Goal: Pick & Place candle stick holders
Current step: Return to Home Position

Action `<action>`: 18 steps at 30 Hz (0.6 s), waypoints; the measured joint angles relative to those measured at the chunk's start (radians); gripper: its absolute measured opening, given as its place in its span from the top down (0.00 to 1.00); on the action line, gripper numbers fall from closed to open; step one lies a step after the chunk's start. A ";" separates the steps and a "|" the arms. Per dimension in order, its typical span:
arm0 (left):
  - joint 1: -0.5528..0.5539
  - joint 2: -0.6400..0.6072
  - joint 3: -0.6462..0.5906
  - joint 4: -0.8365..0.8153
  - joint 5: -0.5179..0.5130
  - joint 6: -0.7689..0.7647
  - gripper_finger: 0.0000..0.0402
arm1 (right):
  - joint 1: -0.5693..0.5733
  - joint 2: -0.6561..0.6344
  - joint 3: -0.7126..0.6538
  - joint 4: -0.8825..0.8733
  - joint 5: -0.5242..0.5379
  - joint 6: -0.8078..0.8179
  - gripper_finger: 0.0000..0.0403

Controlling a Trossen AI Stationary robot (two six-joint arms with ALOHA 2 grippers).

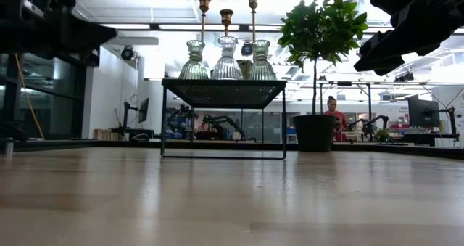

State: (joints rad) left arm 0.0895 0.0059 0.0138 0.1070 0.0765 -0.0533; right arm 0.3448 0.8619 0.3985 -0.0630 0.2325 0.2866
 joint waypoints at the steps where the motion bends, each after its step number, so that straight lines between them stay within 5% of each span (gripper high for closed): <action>1: 0.000 0.000 0.000 -0.026 0.000 -0.004 1.00 | 0.000 0.000 0.000 0.000 0.000 0.000 0.63; 18: 0.002 0.000 0.016 -0.125 -0.012 -0.012 1.00 | 0.000 0.000 0.000 0.000 0.000 0.000 0.63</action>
State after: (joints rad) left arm 0.0910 0.0063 0.0294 -0.0179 0.0644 -0.0654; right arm 0.3448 0.8619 0.3985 -0.0631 0.2325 0.2865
